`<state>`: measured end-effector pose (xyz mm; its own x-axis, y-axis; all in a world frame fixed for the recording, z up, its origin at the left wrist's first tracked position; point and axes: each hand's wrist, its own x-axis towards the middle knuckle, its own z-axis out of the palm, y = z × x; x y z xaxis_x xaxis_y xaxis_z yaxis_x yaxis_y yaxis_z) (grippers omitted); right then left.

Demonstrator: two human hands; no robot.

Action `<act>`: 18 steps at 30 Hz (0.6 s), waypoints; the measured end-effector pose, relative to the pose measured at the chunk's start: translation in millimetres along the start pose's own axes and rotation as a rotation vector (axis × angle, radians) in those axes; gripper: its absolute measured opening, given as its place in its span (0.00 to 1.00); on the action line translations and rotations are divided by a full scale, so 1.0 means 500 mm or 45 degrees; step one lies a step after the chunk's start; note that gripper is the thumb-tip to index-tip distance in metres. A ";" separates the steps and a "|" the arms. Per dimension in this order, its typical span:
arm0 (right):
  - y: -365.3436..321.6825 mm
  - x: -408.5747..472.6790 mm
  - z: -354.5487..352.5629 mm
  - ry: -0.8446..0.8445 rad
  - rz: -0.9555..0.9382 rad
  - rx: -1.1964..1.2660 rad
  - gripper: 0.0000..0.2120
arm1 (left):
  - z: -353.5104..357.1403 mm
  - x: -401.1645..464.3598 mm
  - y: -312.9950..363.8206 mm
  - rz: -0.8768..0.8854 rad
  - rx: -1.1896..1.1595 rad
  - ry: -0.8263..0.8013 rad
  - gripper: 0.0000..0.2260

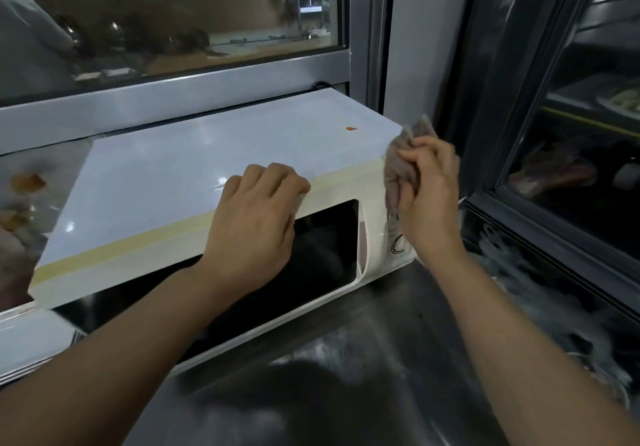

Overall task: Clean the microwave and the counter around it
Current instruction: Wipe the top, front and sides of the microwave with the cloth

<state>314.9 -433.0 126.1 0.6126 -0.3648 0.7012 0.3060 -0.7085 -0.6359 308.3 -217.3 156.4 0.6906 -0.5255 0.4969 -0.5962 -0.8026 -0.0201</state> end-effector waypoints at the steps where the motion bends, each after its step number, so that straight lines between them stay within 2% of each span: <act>1: -0.008 -0.005 0.007 0.054 0.097 0.057 0.11 | 0.003 0.000 0.000 -0.011 0.010 0.005 0.14; 3: -0.020 -0.029 0.023 0.107 0.241 -0.008 0.11 | 0.007 -0.001 0.000 -0.035 0.025 0.014 0.15; 7: -0.022 -0.082 0.031 0.016 0.440 0.105 0.09 | 0.010 -0.002 -0.004 -0.032 0.029 0.028 0.15; 15: -0.046 -0.094 0.064 0.024 0.399 0.179 0.15 | 0.018 0.002 -0.003 -0.036 0.081 0.046 0.13; 18: -0.034 -0.129 0.092 0.118 0.337 0.120 0.15 | 0.024 0.003 -0.002 -0.037 0.097 0.076 0.12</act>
<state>303.7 -369.6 77.0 0.6123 -0.5859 0.5308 0.2134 -0.5240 -0.8245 314.8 -220.8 146.7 0.6800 -0.4860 0.5489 -0.5422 -0.8374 -0.0697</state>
